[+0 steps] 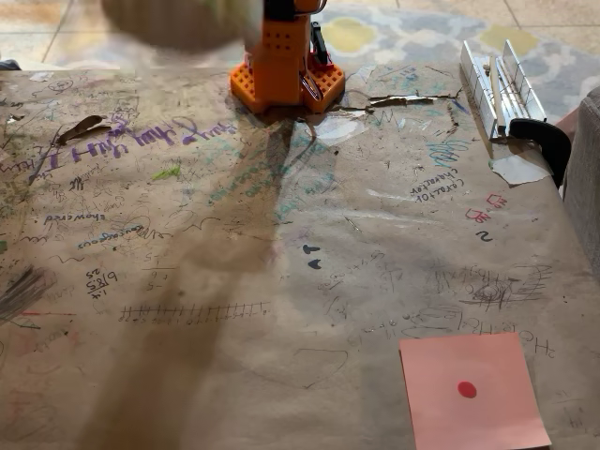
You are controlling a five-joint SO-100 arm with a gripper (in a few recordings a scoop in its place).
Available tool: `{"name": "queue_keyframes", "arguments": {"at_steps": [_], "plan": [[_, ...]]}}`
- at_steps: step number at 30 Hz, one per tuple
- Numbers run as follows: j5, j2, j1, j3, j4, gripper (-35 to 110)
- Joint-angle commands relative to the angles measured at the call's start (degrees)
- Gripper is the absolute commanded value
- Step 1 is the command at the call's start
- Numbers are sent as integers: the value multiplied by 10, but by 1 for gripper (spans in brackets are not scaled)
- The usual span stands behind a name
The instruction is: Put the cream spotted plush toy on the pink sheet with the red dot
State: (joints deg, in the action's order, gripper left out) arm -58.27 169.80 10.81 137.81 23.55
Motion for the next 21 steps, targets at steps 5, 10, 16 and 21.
{"name": "queue_keyframes", "arguments": {"at_steps": [5, 10, 16, 21], "plan": [[-98, 202, -76, -124, -169, 0], [-118, 234, -118, -172, -197, 0], [-116, 235, -120, -221, -206, 0], [-102, 236, -125, -270, -206, 0]]}}
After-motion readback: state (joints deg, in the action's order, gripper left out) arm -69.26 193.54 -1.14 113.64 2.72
